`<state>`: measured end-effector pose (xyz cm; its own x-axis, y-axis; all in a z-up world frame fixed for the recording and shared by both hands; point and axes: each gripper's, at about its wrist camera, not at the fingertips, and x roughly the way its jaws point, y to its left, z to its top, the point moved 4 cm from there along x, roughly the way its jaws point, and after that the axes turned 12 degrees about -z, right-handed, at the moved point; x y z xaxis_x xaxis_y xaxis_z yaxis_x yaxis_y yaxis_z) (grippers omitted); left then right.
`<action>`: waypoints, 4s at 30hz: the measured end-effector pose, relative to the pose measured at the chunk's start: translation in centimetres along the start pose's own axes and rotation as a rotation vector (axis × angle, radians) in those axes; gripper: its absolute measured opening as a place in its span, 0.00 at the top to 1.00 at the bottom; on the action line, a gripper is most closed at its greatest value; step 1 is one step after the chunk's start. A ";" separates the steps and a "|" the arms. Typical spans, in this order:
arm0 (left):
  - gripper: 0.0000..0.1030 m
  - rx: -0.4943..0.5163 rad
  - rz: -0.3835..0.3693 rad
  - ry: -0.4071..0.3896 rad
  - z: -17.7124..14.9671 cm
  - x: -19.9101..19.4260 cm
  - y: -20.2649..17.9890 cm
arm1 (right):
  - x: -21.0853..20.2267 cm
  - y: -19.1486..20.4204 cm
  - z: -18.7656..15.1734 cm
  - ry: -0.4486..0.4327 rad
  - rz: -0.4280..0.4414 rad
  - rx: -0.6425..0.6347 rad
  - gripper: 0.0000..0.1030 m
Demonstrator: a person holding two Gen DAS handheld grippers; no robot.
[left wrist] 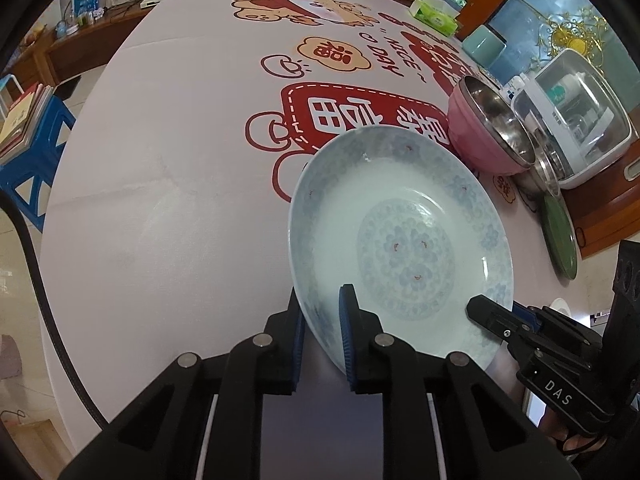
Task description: Organize plates and bowls
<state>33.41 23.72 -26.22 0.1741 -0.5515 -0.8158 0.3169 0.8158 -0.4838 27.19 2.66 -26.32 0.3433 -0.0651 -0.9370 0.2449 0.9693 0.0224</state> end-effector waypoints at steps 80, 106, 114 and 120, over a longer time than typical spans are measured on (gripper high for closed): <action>0.83 0.440 -0.176 0.252 -14.9 2.6 -26.4 | -15.8 -20.2 -19.6 -0.147 -0.203 0.466 0.79; 0.82 0.323 -0.064 0.296 -15.9 6.1 -25.7 | -11.6 -21.7 -18.9 0.012 -0.163 0.368 0.79; 0.82 0.362 -0.088 0.278 -15.6 5.2 -25.3 | -11.1 -20.7 -19.2 0.037 -0.229 0.373 0.76; 0.81 0.418 -0.131 0.230 -14.9 3.4 -25.3 | -11.5 -20.6 -19.5 0.024 -0.261 0.456 0.75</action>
<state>12.12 3.78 -21.51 -0.0879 -0.5533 -0.8283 0.6774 0.5764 -0.4570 0.48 -11.97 -22.78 0.1989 -0.2800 -0.9392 0.6909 0.7198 -0.0683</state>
